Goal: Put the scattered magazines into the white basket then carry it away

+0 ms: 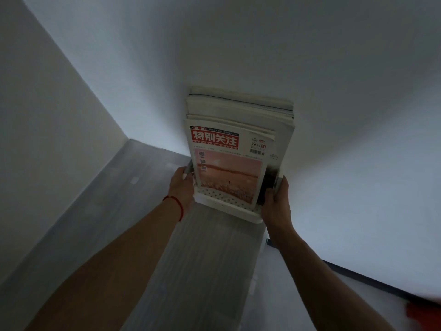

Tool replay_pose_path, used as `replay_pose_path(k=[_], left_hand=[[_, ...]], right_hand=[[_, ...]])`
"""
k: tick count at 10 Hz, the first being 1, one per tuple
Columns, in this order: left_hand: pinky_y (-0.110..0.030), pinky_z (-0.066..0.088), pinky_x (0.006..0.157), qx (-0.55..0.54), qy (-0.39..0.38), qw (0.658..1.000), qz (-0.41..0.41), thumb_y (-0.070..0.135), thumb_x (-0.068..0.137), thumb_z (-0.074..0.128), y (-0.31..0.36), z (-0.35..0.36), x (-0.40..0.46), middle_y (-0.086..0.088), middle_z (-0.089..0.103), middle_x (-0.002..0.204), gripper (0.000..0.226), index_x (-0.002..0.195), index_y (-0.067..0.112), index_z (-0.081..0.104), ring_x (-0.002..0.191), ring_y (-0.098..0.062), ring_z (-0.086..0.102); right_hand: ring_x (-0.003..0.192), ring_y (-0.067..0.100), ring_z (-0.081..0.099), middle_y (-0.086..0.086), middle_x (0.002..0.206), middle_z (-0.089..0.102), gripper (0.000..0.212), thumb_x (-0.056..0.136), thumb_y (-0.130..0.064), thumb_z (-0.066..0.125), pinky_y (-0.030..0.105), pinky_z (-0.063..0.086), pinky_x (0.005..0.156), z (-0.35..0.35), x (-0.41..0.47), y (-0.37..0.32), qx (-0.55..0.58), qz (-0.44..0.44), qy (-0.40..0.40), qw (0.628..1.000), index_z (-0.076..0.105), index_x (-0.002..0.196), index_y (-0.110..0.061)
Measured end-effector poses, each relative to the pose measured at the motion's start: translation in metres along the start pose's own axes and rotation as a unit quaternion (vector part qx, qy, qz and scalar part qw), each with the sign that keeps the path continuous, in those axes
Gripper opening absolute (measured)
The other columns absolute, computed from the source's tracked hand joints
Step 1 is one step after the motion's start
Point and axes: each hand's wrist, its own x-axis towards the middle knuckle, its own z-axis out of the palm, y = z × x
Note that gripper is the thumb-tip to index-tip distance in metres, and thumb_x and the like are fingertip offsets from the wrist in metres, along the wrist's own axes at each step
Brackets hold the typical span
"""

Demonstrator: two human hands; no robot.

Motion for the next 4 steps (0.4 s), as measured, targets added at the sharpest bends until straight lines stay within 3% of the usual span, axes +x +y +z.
replay_pose_path(k=[1,2,3,4], left_hand=[[-0.059,0.06,0.078,0.009,-0.022,1.0,-0.001,0.022,0.104,0.044,0.002,-0.005,-0.001,-0.011,0.07,0.11,0.022,0.12,0.024,0.059,0.094,-0.031,0.071],[-0.062,0.058,0.082,0.007,-0.041,0.999,-0.006,0.024,0.101,0.05,0.003,-0.008,-0.002,-0.011,0.067,0.117,0.026,0.127,0.024,0.056,0.101,-0.032,0.069],[-0.055,0.059,0.084,0.033,-0.003,0.999,-0.021,0.019,0.094,0.058,0.009,-0.009,-0.011,-0.008,0.058,0.128,0.044,0.136,0.025,0.047,0.1,-0.027,0.065],[-0.045,0.056,0.093,0.088,0.061,0.994,0.026,0.018,0.091,0.059,0.012,-0.018,-0.029,-0.007,0.049,0.139,0.051,0.139,0.025,0.043,0.111,-0.026,0.057]], right_hand=[[0.083,0.0,0.063,-0.021,0.1,0.059,0.038,0.106,-0.021,0.034,0.02,0.048,0.059,0.0,0.001,0.001,-0.001,0.006,0.003,1.0,0.029,0.141,-0.034],[0.089,0.003,0.063,-0.018,0.105,0.058,0.04,0.105,-0.021,0.036,0.026,0.052,0.067,-0.003,0.003,0.0,0.007,0.002,-0.019,1.0,0.029,0.142,-0.033],[0.108,0.016,0.065,-0.006,0.122,0.062,0.034,0.104,-0.031,0.04,0.042,0.056,0.09,-0.016,-0.002,-0.008,0.045,0.007,-0.046,0.998,0.041,0.138,-0.028],[0.132,0.022,0.05,0.002,0.144,0.052,0.046,0.104,-0.042,0.04,0.048,0.043,0.11,-0.034,-0.009,-0.011,0.083,0.036,-0.035,0.995,0.041,0.146,-0.022]])
